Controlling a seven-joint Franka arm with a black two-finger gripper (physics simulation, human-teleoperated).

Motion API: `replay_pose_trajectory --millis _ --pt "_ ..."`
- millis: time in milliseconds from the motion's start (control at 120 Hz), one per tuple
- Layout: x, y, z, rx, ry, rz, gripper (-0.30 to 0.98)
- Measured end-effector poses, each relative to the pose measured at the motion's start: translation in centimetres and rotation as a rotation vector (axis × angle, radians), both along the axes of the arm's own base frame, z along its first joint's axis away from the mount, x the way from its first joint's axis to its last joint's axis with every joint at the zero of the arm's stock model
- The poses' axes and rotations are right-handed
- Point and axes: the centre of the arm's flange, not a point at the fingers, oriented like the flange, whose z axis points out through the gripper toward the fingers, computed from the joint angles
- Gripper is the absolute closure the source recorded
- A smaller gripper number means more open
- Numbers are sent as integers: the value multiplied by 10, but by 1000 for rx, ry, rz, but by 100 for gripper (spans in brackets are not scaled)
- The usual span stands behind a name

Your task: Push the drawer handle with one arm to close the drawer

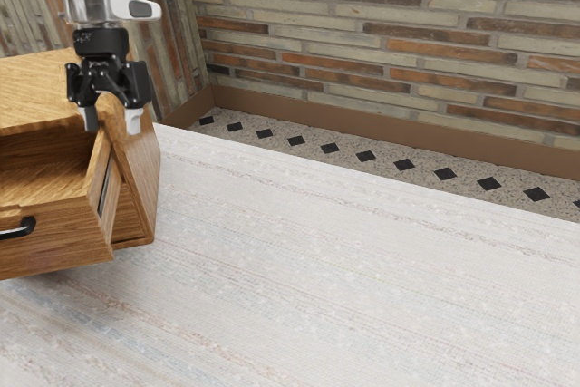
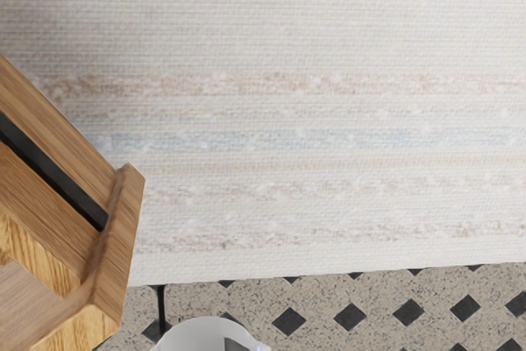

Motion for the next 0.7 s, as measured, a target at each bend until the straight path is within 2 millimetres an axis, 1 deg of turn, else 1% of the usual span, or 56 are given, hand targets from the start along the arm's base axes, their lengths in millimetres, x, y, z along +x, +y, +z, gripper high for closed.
replay_pose_trajectory --millis 83,100,125,150,192,233,275,308,358,400,433,492,533,625,667,700 --pt "18 18 0 -12 -132 49 0" --pt "19 22 3 -6 -156 57 0" --pt "11 26 9 2 -189 69 0" --pt "-15 25 16 7 -223 74 1" --pt "-63 17 24 13 -275 71 2" --pt "-126 9 26 25 -336 80 5" --pt "-177 6 22 59 -392 123 9" --pt "-207 12 14 96 -421 190 13" --pt "-236 27 -4 142 -429 307 21" --pt "-252 41 -18 172 -421 407 28" --pt "-264 48 -23 191 -425 467 34" --pt "-285 49 -28 215 -440 529 46" --pt "-295 48 -30 233 -444 556 53" --pt "-303 51 -37 271 -420 604 63" --pt "-301 57 -42 291 -397 628 67" --pt "-295 62 -48 303 -373 643 69"
